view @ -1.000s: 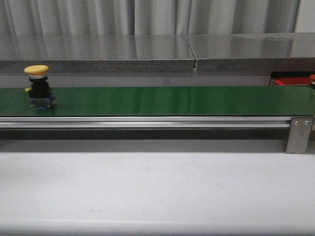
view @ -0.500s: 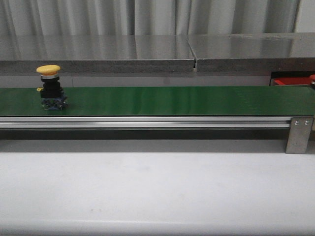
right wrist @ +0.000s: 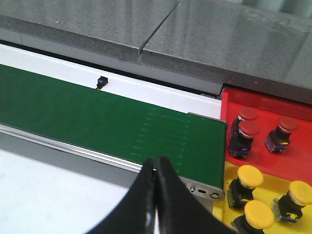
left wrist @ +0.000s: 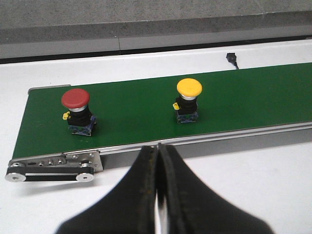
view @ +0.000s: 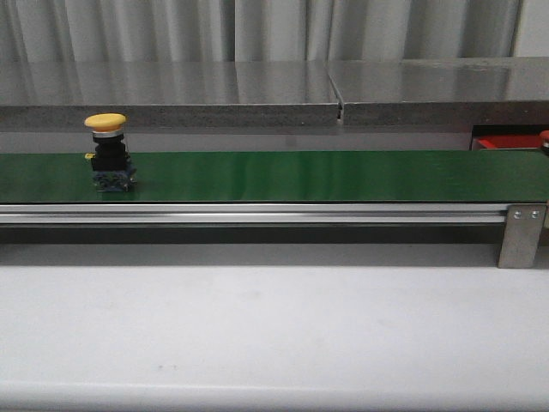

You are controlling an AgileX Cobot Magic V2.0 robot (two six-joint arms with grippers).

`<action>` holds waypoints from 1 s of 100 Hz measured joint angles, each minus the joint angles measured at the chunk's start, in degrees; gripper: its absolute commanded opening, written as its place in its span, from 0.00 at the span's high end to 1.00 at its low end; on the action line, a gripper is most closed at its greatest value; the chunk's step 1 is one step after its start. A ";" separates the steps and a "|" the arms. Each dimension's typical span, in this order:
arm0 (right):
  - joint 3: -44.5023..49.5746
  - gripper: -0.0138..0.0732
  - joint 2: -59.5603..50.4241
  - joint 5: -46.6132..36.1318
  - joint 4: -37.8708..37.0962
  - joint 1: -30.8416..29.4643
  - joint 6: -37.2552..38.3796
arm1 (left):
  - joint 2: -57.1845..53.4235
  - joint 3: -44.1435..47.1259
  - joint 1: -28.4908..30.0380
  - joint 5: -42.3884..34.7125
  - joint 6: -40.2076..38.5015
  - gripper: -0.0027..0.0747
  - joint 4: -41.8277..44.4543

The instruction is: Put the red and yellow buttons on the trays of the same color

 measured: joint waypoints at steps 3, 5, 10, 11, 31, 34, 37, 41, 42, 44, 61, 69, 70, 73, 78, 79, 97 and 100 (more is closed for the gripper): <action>-0.15 0.98 0.00 0.37 0.00 0.00 0.00 | -0.92 0.69 0.00 0.00 0.00 0.99 0.00; -0.43 0.98 0.12 0.61 0.00 0.00 0.00 | -1.53 1.19 0.00 0.00 0.00 0.99 0.00; -1.09 0.98 0.34 0.93 0.00 0.02 0.00 | -2.67 2.11 0.00 0.00 0.00 0.99 0.00; -1.21 0.98 0.50 1.05 0.00 0.02 0.00 | -2.80 2.22 0.00 0.00 0.00 0.99 0.00; -6.40 0.98 6.21 1.71 0.00 3.49 0.00 | -3.62 2.90 0.00 0.11 0.00 0.99 0.00; -7.36 0.98 7.42 1.85 0.00 4.45 0.00 | -3.62 2.90 -0.10 0.11 0.00 0.99 0.00; -8.63 0.98 8.73 1.98 0.00 5.27 0.00 | -3.62 2.90 -0.09 0.11 0.00 0.99 0.00; -9.92 0.98 10.81 2.25 0.00 6.51 0.00 | -3.62 2.90 -0.13 0.11 0.00 0.99 0.00; -10.47 0.98 11.54 2.24 0.00 6.72 0.00 | -3.62 2.90 -0.13 0.11 0.00 0.99 0.00; -11.30 0.98 12.28 2.37 0.00 7.33 0.00 | -3.62 2.90 -0.13 0.11 0.00 0.99 0.00; -18.69 0.89 22.71 4.86 0.05 11.64 0.00 | -3.62 2.90 -0.13 0.11 0.00 0.99 0.00; -22.10 0.70 27.54 5.99 0.14 13.38 0.00 | -3.62 2.90 -0.13 0.11 0.00 0.99 0.00; -22.70 0.68 28.41 6.14 0.14 13.51 0.00 | -3.62 2.90 -0.13 0.11 0.00 0.99 0.00; -23.85 0.58 30.09 6.53 0.14 14.04 0.00 | -3.62 2.90 -0.13 0.11 0.00 0.99 0.00; -25.75 0.44 32.82 6.79 0.14 15.02 0.00 | -3.62 2.90 -0.13 0.11 0.00 0.99 0.00; -26.26 0.42 33.19 6.79 0.14 15.16 0.00 | -3.62 2.90 -0.13 0.11 0.00 0.99 0.00; -32.36 0.14 42.24 8.47 0.27 18.26 0.00 | -3.62 2.90 -0.13 0.11 0.00 0.99 0.00; -33.56 0.14 43.57 9.00 0.27 18.74 0.00 | -3.62 2.90 -0.13 0.11 0.00 0.99 0.00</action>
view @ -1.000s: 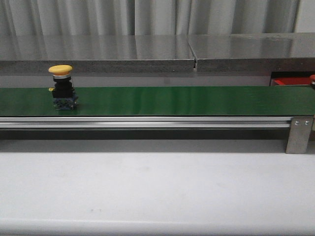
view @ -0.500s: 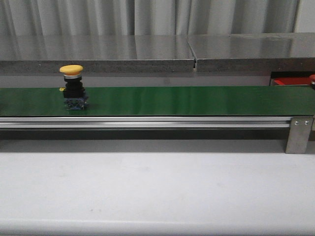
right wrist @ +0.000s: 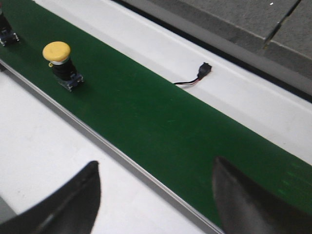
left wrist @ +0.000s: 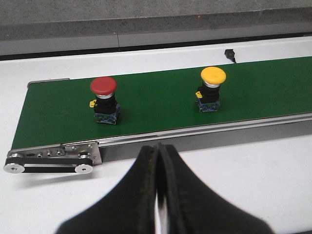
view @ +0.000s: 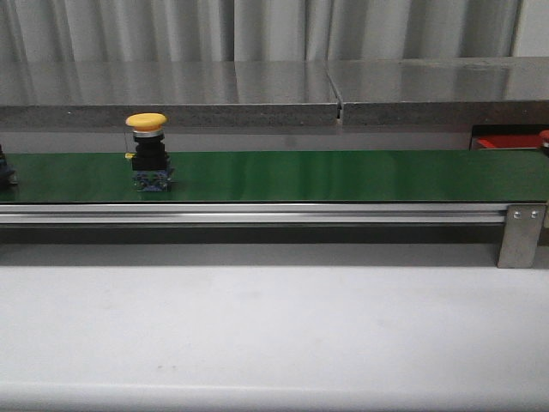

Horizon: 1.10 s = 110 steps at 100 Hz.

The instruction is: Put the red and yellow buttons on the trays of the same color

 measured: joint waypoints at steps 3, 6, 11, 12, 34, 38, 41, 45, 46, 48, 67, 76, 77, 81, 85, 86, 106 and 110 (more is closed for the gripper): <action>-0.95 0.15 1.62 0.84 0.00 0.54 0.00 | 0.00 0.00 0.00 0.00 0.00 0.99 0.00; -1.90 0.15 2.89 1.53 0.00 1.23 0.00 | 0.00 0.00 0.00 0.00 0.00 0.99 0.00; -3.60 0.15 5.07 2.73 0.00 2.26 0.00 | 0.00 0.00 0.00 0.00 0.00 0.99 0.00; -4.08 0.15 5.70 2.89 0.00 2.42 0.00 | 0.00 0.00 0.00 0.00 0.00 0.99 0.00; -11.37 0.15 15.47 5.22 0.00 6.53 0.00 | 0.00 0.00 0.00 0.00 0.00 0.99 0.00; -12.59 0.15 17.40 5.46 0.00 6.90 0.00 | 0.00 0.00 0.00 0.00 0.00 0.99 0.00; -13.35 0.15 18.69 5.49 0.00 7.32 0.00 | 0.00 0.00 0.00 0.00 0.00 0.99 0.00; -14.35 0.15 20.55 5.58 0.00 7.69 0.00 | 0.00 0.00 0.00 0.00 0.00 0.99 0.00; -14.49 0.15 20.84 5.58 0.00 7.85 0.00 | 0.00 0.00 0.00 0.00 0.00 0.99 0.00; -14.94 0.15 21.73 5.62 0.00 8.05 0.00 | 0.00 0.00 0.00 0.00 0.00 0.99 0.00; -17.07 0.15 28.14 4.08 0.00 10.32 -0.50 | 0.00 0.00 0.00 0.00 0.00 0.99 0.00; -17.12 0.15 30.17 1.73 0.00 11.30 -0.90 | 0.00 0.00 0.00 0.00 0.00 0.99 0.00; -17.12 0.15 30.30 1.53 0.00 11.26 -0.90 | 0.00 0.00 0.00 0.00 0.00 0.99 0.00; -17.12 0.15 31.04 0.39 0.26 11.69 -0.90 | 0.00 0.00 0.00 0.00 0.00 0.99 0.00; -17.12 0.15 31.73 -0.69 0.89 11.76 -1.04 | 0.00 0.00 0.00 0.00 0.00 0.99 0.00; -17.12 0.15 31.83 -0.85 1.02 11.76 -1.17 | 0.00 0.00 0.00 0.00 0.00 0.99 0.00; -17.12 0.15 33.55 -6.58 1.93 12.25 -2.96 | 0.00 0.00 0.00 0.00 0.00 0.99 0.00; -17.12 0.15 33.66 -7.22 2.04 12.50 -3.08 | 0.00 0.00 0.00 0.00 0.00 0.99 0.00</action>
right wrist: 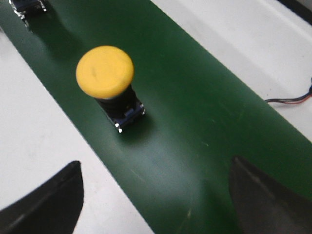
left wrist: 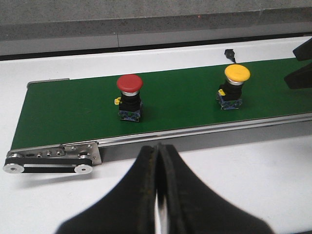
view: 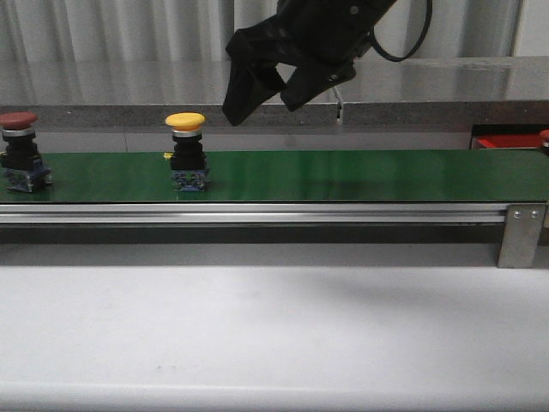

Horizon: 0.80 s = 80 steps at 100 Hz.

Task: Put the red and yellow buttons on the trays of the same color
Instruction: 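Lower the right gripper onto the yellow button on the belt and grasp it, then lift the yellow button and carry it over the yellow tray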

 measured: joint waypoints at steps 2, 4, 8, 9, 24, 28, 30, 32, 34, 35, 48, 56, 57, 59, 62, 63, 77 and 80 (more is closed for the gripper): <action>0.00 0.15 0.00 -0.23 0.00 0.16 0.00 | 0.00 0.00 0.00 0.00 0.00 0.99 0.00; 0.00 0.15 0.00 -0.60 0.00 0.27 -0.03 | 0.00 0.00 0.00 0.00 0.00 0.99 0.00; -0.09 0.15 0.12 -1.04 0.00 0.67 -0.03 | 0.00 0.00 0.00 0.00 0.00 0.99 0.00; -0.09 0.15 0.28 -1.20 0.00 0.81 -0.03 | 0.00 0.00 0.00 0.00 0.00 0.99 0.00; -0.55 0.15 1.52 -2.38 0.38 2.22 -0.13 | 0.00 0.00 0.00 0.00 0.00 0.99 -0.05; -0.92 0.15 2.18 -2.34 0.65 2.51 -0.13 | 0.00 0.00 0.00 0.00 0.00 0.99 -0.05; -1.24 0.15 2.49 -2.34 0.74 2.64 -0.13 | 0.00 0.00 0.00 0.00 0.00 0.99 -0.05; -1.38 0.15 2.72 -2.48 0.96 2.64 -0.13 | 0.00 0.00 0.00 0.00 0.00 0.99 -0.05; -1.64 0.15 3.04 -2.48 1.07 2.76 -0.13 | 0.00 0.00 0.00 0.00 0.00 0.99 -0.05; -1.92 0.15 3.28 -2.48 1.20 2.76 -0.13 | 0.00 0.00 0.00 0.00 0.00 0.99 -0.05; -3.98 0.15 5.24 -2.48 1.93 2.76 -0.13 | 0.00 0.00 0.00 0.00 0.00 0.99 -0.05; -5.27 0.15 6.32 -2.72 2.06 2.76 -0.13 | 0.00 0.00 0.00 0.00 0.00 0.99 -0.05; -5.28 0.15 6.35 -2.71 2.17 2.76 -0.13 | 0.00 0.00 0.00 0.00 0.00 0.99 -0.05; -5.72 0.15 6.70 -2.71 2.15 2.76 -0.13 | 0.00 0.00 0.00 0.00 0.00 0.99 -0.05; -6.12 0.15 7.07 -2.71 2.25 2.76 -0.13 | 0.00 0.00 0.00 0.00 0.00 0.99 -0.05; -6.32 0.15 7.19 -2.71 2.19 2.76 -0.13 | 0.00 0.00 0.00 0.00 0.00 0.99 -0.05; -7.69 0.22 9.02 -2.61 2.53 2.76 -0.24 | 0.00 0.00 0.00 0.00 0.00 0.99 -0.05; -7.85 0.26 9.36 -2.48 2.53 2.76 -0.24 | 0.00 0.00 0.00 0.00 0.00 0.99 -0.05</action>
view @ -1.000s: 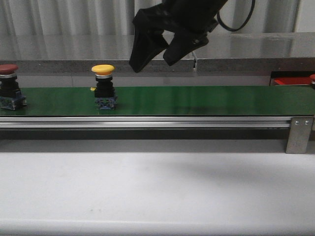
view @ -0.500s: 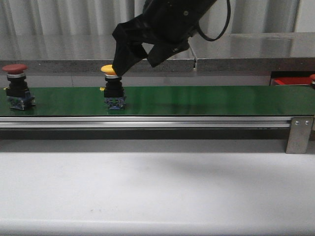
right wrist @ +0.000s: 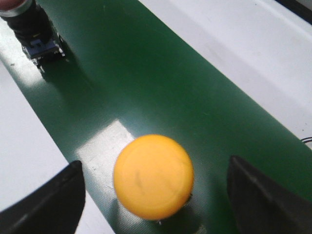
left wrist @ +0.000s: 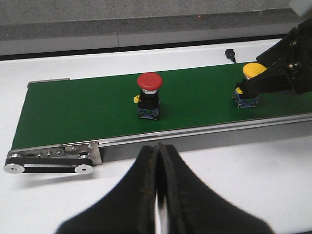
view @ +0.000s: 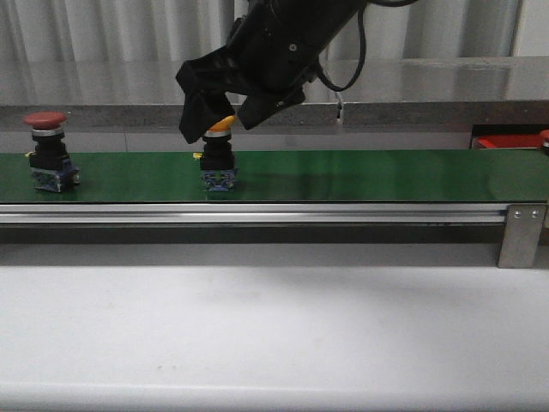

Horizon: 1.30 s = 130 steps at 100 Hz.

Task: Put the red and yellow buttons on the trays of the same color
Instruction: 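Lift the yellow button and carry it over the yellow tray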

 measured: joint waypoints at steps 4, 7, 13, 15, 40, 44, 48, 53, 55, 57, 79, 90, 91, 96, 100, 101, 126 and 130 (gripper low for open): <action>-0.20 0.33 0.25 0.13 0.00 0.00 0.00 | 0.00 0.00 0.00 0.00 0.00 0.99 0.00; -0.13 0.38 0.41 0.24 0.00 0.00 0.00 | 0.00 0.00 0.00 0.00 0.00 0.99 0.00; -0.13 0.50 0.40 0.38 0.00 0.00 0.10 | 0.00 0.00 0.00 0.00 0.00 0.99 0.00; -0.13 0.53 0.40 0.38 0.00 0.00 0.10 | 0.00 0.00 0.00 0.00 0.00 0.99 0.00; -0.22 0.64 0.16 0.65 0.00 0.00 0.59 | 0.00 0.00 0.00 0.00 0.00 0.99 0.00; -0.22 0.64 0.04 0.80 0.00 0.00 1.13 | 0.00 0.00 0.00 0.00 0.00 0.99 0.00; -0.22 0.64 -0.31 1.06 -0.28 0.00 2.23 | 0.00 0.00 0.00 0.00 0.00 0.99 0.00; -0.10 0.64 -1.16 1.31 -1.28 0.00 4.01 | 0.00 0.00 0.00 0.00 0.00 0.99 0.00; 0.01 0.64 -1.59 1.45 -1.81 0.00 4.96 | 0.00 0.00 0.00 0.00 0.00 0.99 0.00; -0.02 0.64 -1.95 1.44 -2.53 0.00 5.98 | 0.00 0.00 0.00 0.00 0.00 0.99 0.00; 2.80 0.64 -9.27 2.10 -12.14 -0.41 19.18 | 0.00 0.00 0.00 0.00 0.00 0.99 0.00; 4.96 0.64 -13.23 2.46 -16.06 -1.84 24.31 | 0.00 0.00 0.00 0.00 0.00 0.99 0.00; 5.10 0.64 -13.47 2.44 -16.52 -2.12 24.87 | 0.00 0.00 0.00 0.00 0.00 0.99 0.00; 6.21 0.64 -15.16 2.72 -18.24 -3.22 26.80 | 0.00 0.00 0.00 0.00 0.00 0.99 0.00; 7.25 0.64 -16.62 2.86 -19.77 -4.33 27.98 | 0.00 0.00 0.00 0.00 0.00 0.99 0.00; 7.43 0.64 -16.87 3.00 -20.03 -4.52 28.50 | 0.00 0.00 0.00 0.00 0.00 0.99 0.00; 13.97 0.64 -26.44 6.48 -25.71 -14.01 32.00 | 0.00 0.00 0.00 0.00 0.00 0.99 0.00; 15.08 0.64 -28.17 6.79 -26.01 -15.98 32.02 | 0.00 0.00 0.00 0.00 0.00 0.99 0.00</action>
